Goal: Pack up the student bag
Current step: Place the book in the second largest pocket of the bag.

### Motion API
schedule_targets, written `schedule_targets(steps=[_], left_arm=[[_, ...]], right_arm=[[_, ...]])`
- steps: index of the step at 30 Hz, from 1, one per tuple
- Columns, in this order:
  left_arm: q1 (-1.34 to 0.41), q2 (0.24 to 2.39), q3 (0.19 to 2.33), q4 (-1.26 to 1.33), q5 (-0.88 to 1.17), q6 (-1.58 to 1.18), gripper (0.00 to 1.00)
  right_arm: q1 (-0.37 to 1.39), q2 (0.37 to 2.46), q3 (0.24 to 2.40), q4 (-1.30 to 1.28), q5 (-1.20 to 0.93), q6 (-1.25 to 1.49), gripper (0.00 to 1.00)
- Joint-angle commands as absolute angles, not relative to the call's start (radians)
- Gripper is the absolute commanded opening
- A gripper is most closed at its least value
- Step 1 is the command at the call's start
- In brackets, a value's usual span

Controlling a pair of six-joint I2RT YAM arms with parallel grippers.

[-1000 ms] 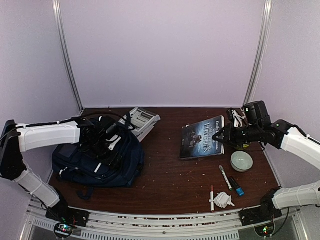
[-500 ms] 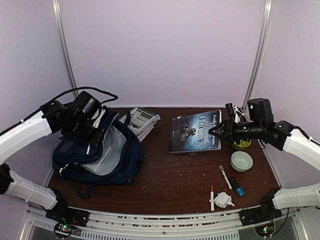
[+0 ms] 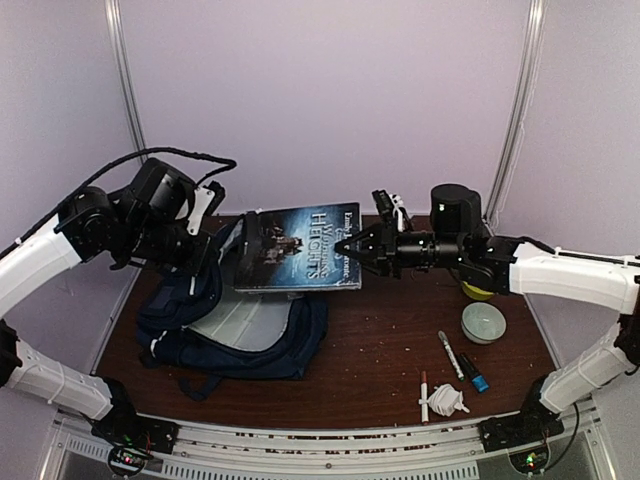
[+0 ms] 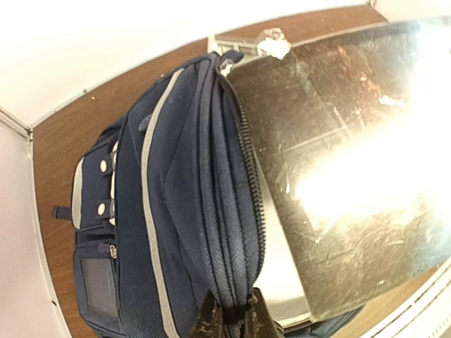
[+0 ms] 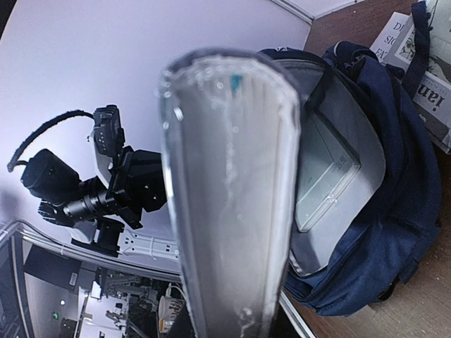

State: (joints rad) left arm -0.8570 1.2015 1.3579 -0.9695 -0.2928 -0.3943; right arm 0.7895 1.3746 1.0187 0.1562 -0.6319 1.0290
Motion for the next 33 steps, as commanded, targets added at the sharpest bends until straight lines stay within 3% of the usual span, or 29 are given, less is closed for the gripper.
schedule_targets(steps=[1, 14, 18, 29, 30, 33], left_arm=[[-0.874, 1.125, 1.420, -0.642, -0.348, -0.376, 0.00], [-0.874, 1.134, 1.374, -0.615, -0.405, -0.365, 0.00], [-0.874, 1.127, 1.355, -0.572, -0.353, -0.359, 0.00], [-0.874, 1.149, 1.382, -0.530, -0.286, -0.339, 0.00], [-0.874, 1.148, 1.380, -0.525, -0.283, -0.339, 0.00], [-0.874, 1.136, 1.376, -0.515, -0.291, -0.334, 0.00]], right_arm=[[0.785, 1.373, 0.973, 0.356, -0.594, 1.171, 0.00], [0.779, 1.246, 0.882, 0.195, -0.473, 1.137, 0.00], [0.833, 1.359, 0.967, 0.249, -0.427, 1.151, 0.00], [1.004, 1.918, 1.440, 0.485, -0.343, 1.326, 0.00], [1.019, 1.957, 1.480, 0.466, -0.324, 1.329, 0.02], [1.050, 2.053, 1.590, 0.414, -0.320, 1.342, 0.25]])
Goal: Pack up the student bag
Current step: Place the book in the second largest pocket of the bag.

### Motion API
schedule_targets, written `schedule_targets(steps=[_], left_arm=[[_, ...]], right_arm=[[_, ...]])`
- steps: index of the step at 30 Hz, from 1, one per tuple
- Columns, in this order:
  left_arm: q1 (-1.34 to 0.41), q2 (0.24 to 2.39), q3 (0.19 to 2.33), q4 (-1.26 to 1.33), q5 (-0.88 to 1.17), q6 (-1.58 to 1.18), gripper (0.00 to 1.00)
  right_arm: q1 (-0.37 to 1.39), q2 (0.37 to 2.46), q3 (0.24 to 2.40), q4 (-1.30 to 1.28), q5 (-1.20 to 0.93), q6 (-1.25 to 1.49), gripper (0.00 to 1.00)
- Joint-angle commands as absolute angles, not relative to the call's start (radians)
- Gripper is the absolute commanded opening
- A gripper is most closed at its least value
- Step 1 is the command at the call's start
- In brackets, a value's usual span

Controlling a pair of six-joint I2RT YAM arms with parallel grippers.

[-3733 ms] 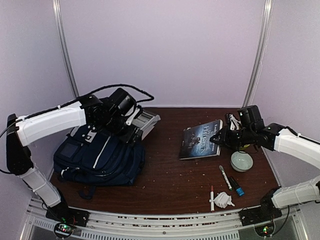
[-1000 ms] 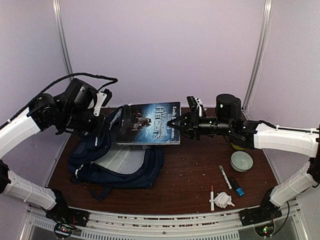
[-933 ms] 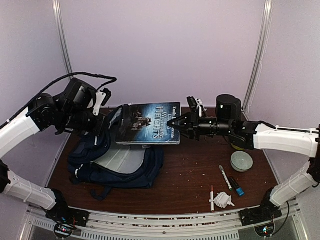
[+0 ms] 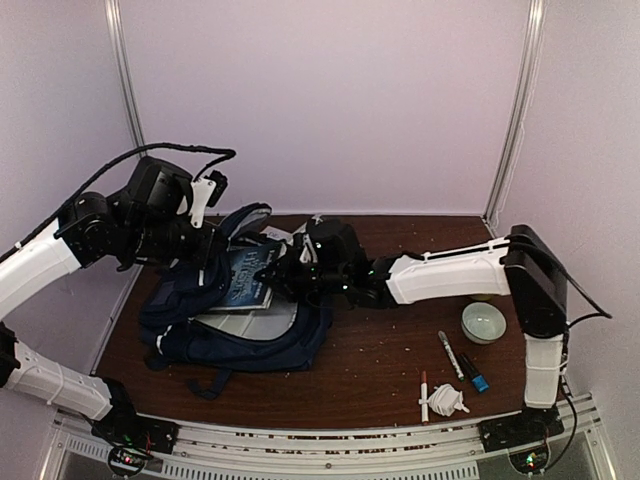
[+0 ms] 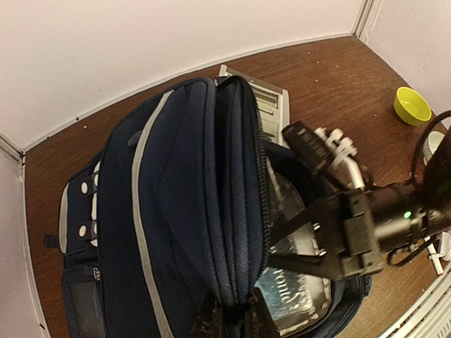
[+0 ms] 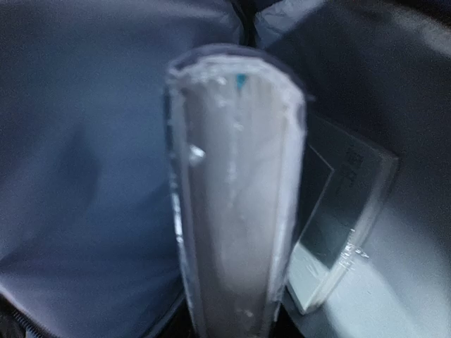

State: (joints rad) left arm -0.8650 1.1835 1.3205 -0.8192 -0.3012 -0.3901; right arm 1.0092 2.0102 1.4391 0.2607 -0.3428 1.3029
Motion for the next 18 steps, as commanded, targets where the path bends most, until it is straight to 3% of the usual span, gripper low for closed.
schedule_targets(steps=[1, 3, 9, 15, 18], left_arm=[[-0.874, 1.130, 1.375, -0.516, -0.302, -0.330, 0.00], [-0.874, 1.117, 1.370, -0.520, -0.325, -0.318, 0.00], [-0.874, 1.090, 1.341, -0.514, -0.362, -0.312, 0.00], [-0.874, 1.083, 1.318, -0.509, -0.381, -0.317, 0.00], [-0.874, 1.087, 1.312, -0.502, -0.366, -0.328, 0.00]], right_arm=[[1.056, 2.079, 1.623, 0.383, -0.346, 1.337, 0.34], [1.060, 2.104, 1.649, 0.307, -0.407, 1.304, 0.46], [1.061, 1.935, 1.549, -0.064, -0.352, 0.913, 0.64], [1.061, 1.677, 1.481, -0.482, -0.027, 0.585, 0.70], [1.058, 1.618, 1.465, -0.617, 0.182, 0.537, 0.85]])
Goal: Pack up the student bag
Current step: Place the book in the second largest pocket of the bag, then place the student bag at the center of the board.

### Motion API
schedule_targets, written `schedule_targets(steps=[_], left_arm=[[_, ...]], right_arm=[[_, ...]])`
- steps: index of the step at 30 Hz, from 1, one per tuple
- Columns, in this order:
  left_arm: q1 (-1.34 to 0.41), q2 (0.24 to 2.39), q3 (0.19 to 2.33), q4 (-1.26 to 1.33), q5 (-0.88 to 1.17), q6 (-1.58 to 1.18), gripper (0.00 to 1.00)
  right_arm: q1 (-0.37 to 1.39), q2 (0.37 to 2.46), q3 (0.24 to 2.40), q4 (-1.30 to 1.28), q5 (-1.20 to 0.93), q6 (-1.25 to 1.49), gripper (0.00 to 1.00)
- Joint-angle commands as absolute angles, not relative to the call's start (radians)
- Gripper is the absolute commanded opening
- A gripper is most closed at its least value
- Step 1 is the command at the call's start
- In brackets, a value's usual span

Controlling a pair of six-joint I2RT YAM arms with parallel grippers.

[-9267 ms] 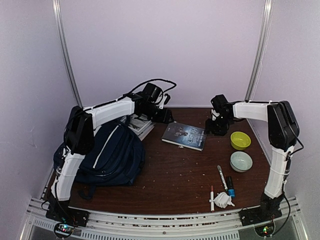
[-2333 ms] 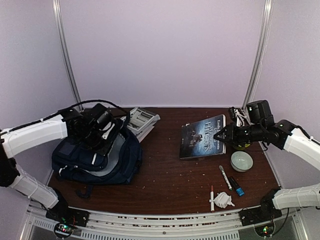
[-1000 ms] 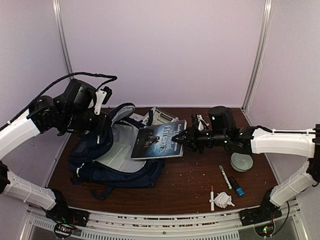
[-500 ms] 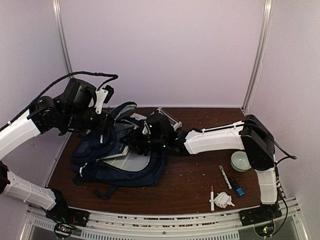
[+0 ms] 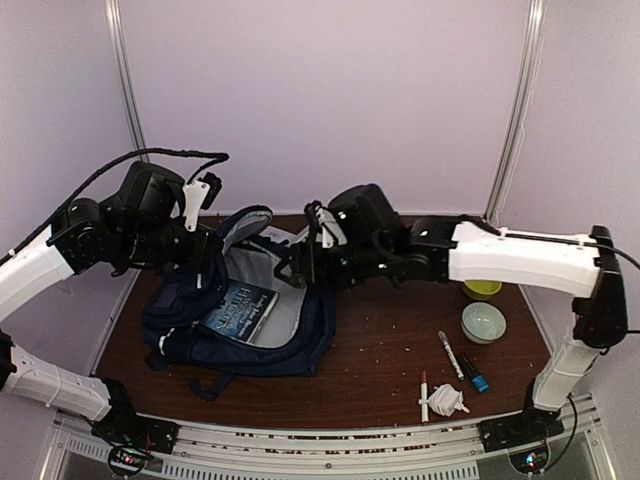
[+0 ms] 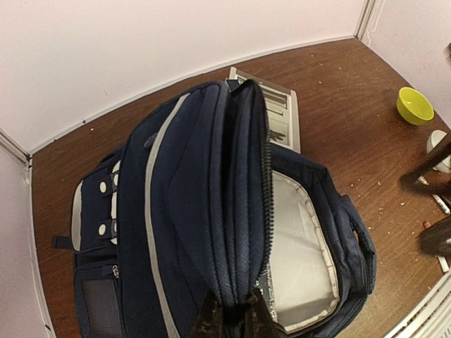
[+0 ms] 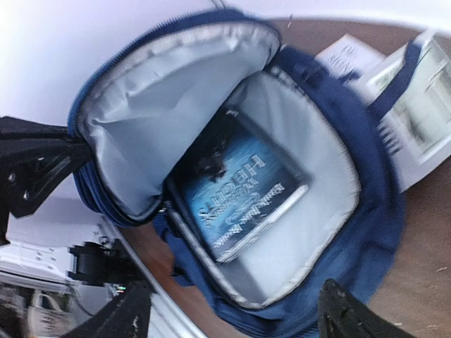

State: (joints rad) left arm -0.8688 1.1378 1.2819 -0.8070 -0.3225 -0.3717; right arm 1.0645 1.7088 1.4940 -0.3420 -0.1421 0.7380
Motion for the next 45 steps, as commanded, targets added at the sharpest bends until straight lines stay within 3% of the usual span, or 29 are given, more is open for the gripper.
schedule_targets(steps=[1, 2, 12, 16, 18, 19, 21, 24, 29, 30, 33, 36, 39, 41, 45], left_arm=[[-0.874, 1.090, 1.313, -0.500, -0.357, -0.328, 0.00], [-0.874, 1.092, 1.312, -0.498, -0.347, -0.328, 0.00], [-0.877, 1.109, 1.282, -0.451, -0.255, -0.355, 0.00], [-0.893, 1.115, 1.269, -0.421, -0.227, -0.348, 0.00], [-0.908, 1.118, 1.268, -0.390, -0.194, -0.327, 0.00], [-0.920, 1.121, 1.271, -0.380, -0.179, -0.314, 0.00], [-0.949, 1.129, 1.278, -0.365, -0.161, -0.282, 0.00], [-0.990, 1.137, 1.280, -0.330, -0.130, -0.244, 0.00], [-1.033, 1.175, 1.289, -0.260, -0.003, -0.179, 0.00], [-1.039, 1.198, 1.300, -0.259, 0.018, -0.160, 0.06], [-1.057, 1.284, 1.359, -0.321, 0.032, -0.093, 0.58], [-1.066, 1.348, 1.427, -0.448, 0.056, -0.018, 0.86], [-1.066, 1.345, 1.415, -0.517, 0.007, -0.002, 0.96], [-1.045, 1.316, 1.399, -0.577, -0.146, -0.091, 0.98], [-0.751, 1.229, 1.259, -0.651, -0.101, -0.401, 0.98]], right_arm=[[1.054, 1.621, 1.461, -0.642, 0.217, 0.534, 0.95], [1.047, 1.634, 1.462, -0.662, 0.231, 0.534, 1.00], [1.038, 1.844, 1.606, -0.609, 0.012, 0.524, 1.00], [1.035, 1.908, 1.625, -0.585, -0.007, 0.511, 0.93], [1.024, 1.951, 1.632, -0.587, -0.054, 0.508, 0.81], [1.014, 1.962, 1.630, -0.589, -0.088, 0.514, 0.70], [0.992, 1.952, 1.597, -0.566, -0.129, 0.524, 0.39], [0.952, 1.864, 1.496, -0.499, -0.125, 0.539, 0.02], [0.829, 1.708, 1.404, -0.528, -0.157, 0.491, 0.00], [0.793, 1.687, 1.396, -0.546, -0.169, 0.472, 0.00], [0.675, 1.668, 1.410, -0.644, -0.201, 0.397, 0.00], [0.561, 1.670, 1.419, -0.686, -0.242, 0.334, 0.00], [0.486, 1.682, 1.447, -0.711, -0.316, 0.324, 0.00], [0.489, 1.673, 1.447, -0.706, -0.323, 0.334, 0.01], [0.536, 1.623, 1.374, -0.644, -0.356, 0.374, 0.13]])
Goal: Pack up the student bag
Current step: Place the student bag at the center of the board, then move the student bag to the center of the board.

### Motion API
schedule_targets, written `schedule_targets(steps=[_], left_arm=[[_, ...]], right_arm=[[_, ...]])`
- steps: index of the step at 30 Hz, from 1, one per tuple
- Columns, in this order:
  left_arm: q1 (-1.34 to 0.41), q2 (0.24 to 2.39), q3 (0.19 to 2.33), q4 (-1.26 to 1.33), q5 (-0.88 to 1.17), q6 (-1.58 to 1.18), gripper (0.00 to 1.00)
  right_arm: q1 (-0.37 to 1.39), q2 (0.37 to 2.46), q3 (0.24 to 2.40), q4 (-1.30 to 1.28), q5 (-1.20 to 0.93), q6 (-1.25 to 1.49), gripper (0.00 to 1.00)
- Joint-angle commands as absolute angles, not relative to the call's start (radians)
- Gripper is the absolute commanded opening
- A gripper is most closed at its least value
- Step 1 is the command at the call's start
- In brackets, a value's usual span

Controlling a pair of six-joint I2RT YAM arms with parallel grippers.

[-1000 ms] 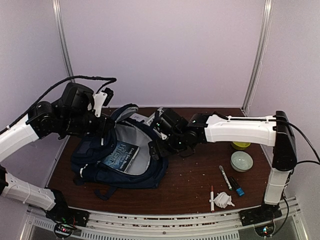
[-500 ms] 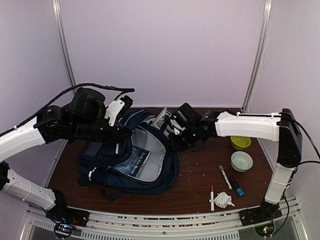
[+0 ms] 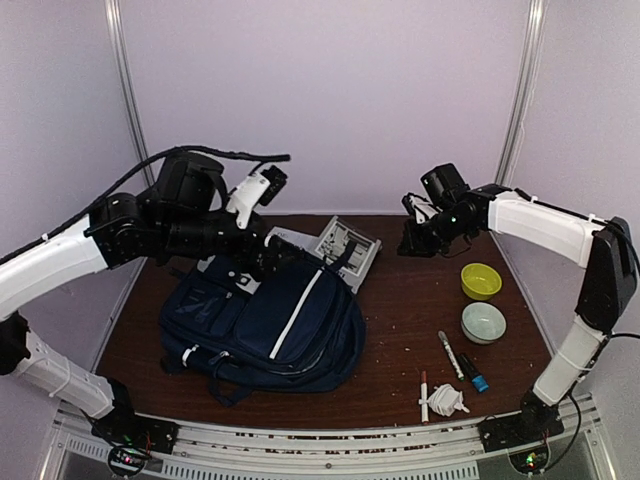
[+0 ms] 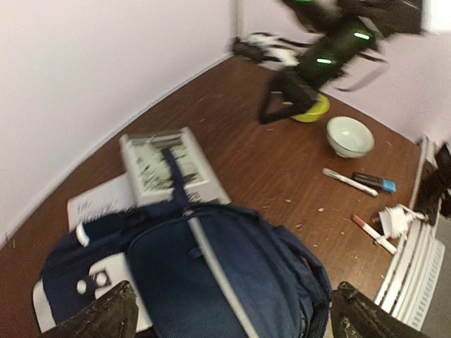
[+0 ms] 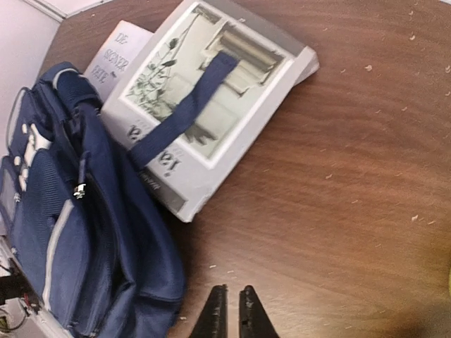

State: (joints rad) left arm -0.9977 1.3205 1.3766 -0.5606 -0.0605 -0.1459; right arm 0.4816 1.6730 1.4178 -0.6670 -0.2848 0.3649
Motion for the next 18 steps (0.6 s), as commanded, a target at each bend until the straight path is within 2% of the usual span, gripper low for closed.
schedule_targets(steps=[1, 5, 10, 18], left_arm=[[-0.674, 1.196, 1.193, -0.639, -0.093, -0.451, 0.98], [-0.454, 1.090, 0.936, -0.552, -0.102, -0.565, 0.98], [-0.328, 1.081, 0.732, -0.418, 0.061, -0.633, 0.98], [-0.319, 1.151, 0.579, -0.317, 0.157, -0.679, 0.95]], right_arm=[[0.555, 1.613, 1.357, -0.638, -0.356, 0.380, 0.17], [0.649, 1.567, 1.276, -0.616, -0.369, 0.397, 0.44], [0.772, 1.524, 1.108, -0.482, -0.438, 0.498, 0.75], [0.865, 1.642, 1.010, -0.309, -0.484, 0.624, 0.76]])
